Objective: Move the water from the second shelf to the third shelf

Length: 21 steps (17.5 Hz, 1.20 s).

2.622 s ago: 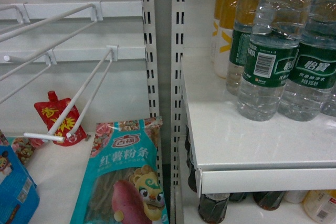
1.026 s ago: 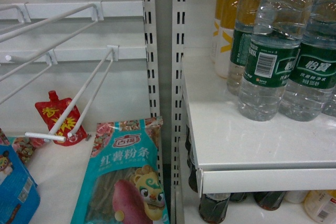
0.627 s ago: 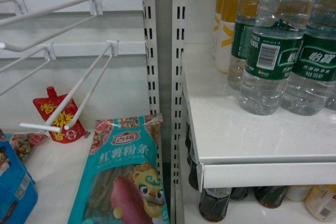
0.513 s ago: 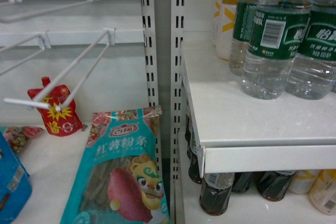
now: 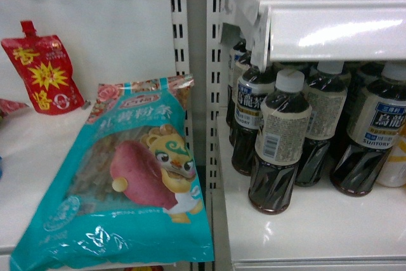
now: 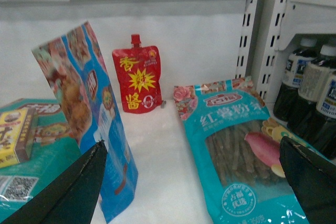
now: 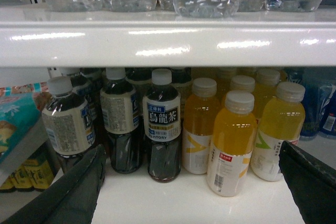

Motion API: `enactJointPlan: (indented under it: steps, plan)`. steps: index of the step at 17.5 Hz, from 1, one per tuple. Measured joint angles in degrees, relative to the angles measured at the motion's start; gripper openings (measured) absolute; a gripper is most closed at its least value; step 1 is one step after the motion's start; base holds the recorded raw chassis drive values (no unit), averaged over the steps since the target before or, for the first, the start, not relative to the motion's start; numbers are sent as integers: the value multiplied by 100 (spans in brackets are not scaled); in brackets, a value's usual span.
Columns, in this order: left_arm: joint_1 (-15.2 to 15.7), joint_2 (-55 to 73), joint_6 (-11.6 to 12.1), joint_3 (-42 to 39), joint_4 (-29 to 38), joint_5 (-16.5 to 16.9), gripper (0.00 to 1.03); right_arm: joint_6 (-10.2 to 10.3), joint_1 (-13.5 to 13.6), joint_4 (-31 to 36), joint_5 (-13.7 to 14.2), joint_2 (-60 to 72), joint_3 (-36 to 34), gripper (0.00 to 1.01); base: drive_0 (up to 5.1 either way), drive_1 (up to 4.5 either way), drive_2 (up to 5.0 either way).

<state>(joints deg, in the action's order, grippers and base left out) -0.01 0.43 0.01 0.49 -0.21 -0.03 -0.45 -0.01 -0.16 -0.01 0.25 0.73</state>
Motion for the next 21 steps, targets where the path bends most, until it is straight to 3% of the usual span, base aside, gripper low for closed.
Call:
enactJointPlan:
  steps: [21]
  plan:
    - [0, 0, -2, 0, -9, 0, 98, 2, 0, -11, 2, 0, 0, 98, 0, 0, 0]
